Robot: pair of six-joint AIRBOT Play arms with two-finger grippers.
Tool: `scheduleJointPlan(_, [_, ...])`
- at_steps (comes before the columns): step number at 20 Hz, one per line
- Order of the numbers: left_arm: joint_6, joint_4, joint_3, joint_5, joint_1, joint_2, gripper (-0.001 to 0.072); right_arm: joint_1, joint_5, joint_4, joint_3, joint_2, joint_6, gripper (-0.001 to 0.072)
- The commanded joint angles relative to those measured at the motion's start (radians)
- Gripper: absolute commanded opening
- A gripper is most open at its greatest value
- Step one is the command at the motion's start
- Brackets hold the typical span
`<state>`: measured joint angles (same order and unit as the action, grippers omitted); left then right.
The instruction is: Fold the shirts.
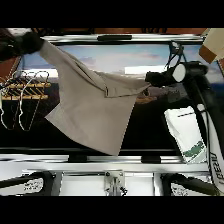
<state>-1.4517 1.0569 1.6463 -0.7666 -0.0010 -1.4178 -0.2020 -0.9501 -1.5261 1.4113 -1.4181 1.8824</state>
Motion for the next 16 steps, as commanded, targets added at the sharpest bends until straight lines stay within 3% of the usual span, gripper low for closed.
scheduleJointPlan(1, [0.001,-0.063,-0.002,-0.031,-0.032,-0.164,0.0037,-0.001,0.147,0.104,-0.005,-0.138,0.064,0.0068])
scheduleJointPlan(6, [0.008,-0.063,-0.002,-0.101,-0.048,-0.211,0.0038,-0.001,0.082,0.228,-0.005,-0.205,0.066,0.0077])
scheduleJointPlan(7, [0.008,-0.063,0.002,-0.124,-0.047,-0.209,0.0077,0.000,0.067,0.227,-0.005,-0.199,0.065,0.0076])
scheduleJointPlan(8, [0.008,-0.063,0.009,-0.169,-0.040,-0.205,0.0245,0.001,0.049,0.222,-0.005,-0.188,0.060,0.0076])
scheduleJointPlan(9, [0.009,-0.063,0.023,-0.226,-0.030,-0.202,0.0509,0.004,0.031,0.206,-0.005,-0.173,0.045,0.0076])
scheduleJointPlan(10, [0.020,-0.062,0.048,-0.302,-0.015,-0.200,0.0611,0.008,0.010,0.189,-0.005,-0.152,0.017,0.0076])
scheduleJointPlan(13, [0.040,-0.033,0.135,-0.658,0.047,-0.196,0.0578,0.023,-0.075,0.064,-0.005,-0.069,-0.040,0.0076])
scheduleJointPlan(15, [0.035,0.032,0.121,-0.837,0.061,-0.163,0.0405,0.032,-0.169,-0.064,-0.005,-0.009,-0.064,0.0076])
scheduleJointPlan(16, [0.037,0.080,0.079,-0.879,0.053,-0.125,0.0393,0.033,-0.230,-0.123,-0.005,0.017,-0.071,0.0076])
